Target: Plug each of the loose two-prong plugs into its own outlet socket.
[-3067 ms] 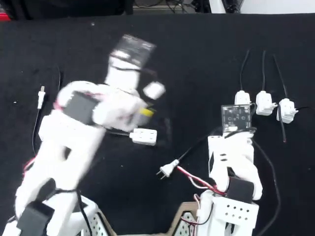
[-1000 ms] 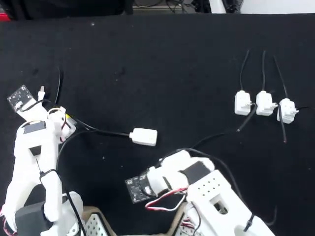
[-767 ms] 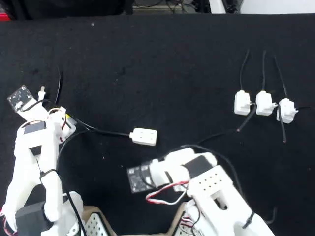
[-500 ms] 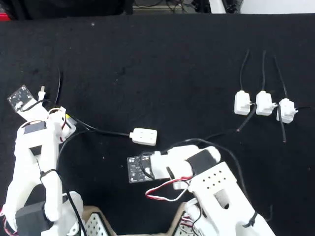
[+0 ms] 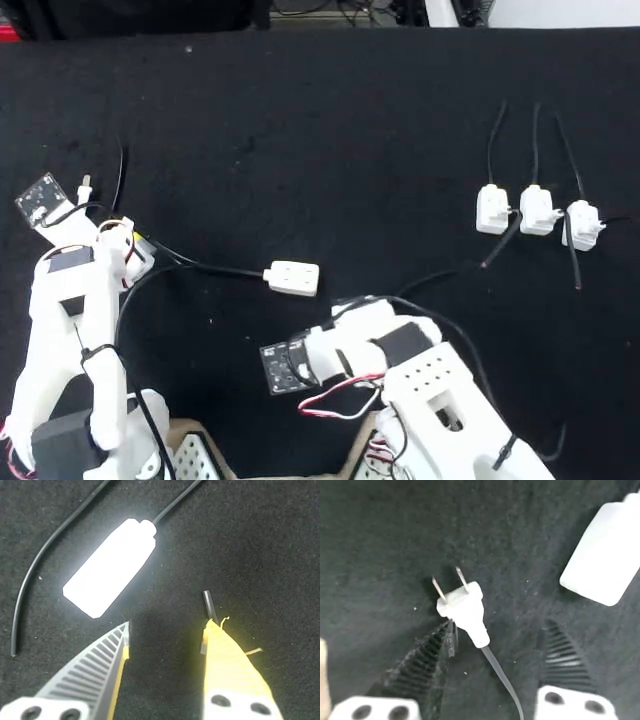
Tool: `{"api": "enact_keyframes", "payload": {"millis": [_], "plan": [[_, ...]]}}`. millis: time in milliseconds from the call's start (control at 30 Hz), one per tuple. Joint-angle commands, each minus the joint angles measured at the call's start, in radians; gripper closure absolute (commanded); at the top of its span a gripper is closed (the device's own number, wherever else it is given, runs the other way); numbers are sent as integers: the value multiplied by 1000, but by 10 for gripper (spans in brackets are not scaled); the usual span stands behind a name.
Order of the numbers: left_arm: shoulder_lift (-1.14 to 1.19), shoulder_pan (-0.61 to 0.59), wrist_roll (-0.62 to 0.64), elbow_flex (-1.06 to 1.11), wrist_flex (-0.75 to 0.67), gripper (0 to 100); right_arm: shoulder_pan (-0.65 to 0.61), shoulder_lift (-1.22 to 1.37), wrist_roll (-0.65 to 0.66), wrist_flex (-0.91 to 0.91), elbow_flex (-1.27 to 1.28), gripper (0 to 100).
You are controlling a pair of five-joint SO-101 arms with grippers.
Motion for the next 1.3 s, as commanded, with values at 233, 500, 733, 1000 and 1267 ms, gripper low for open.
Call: {"api": "enact_keyframes", "payload": {"millis": [233, 500, 733, 1000, 1267], "plan": [[-8, -5, 5, -2, -12, 769, 2, 4, 52, 81, -48, 723], [-9, -8, 5, -2, -12, 769, 2, 10, 49, 12, -25, 724], [-8, -8, 5, -2, -12, 769, 21, 131, 20, -161, 10, 756], [-9, -10, 5, -2, -12, 769, 34, 99, -25, 5, -160, 990], [-9, -7, 5, -2, -12, 769, 34, 24, -135, 437, -392, 988]]}}
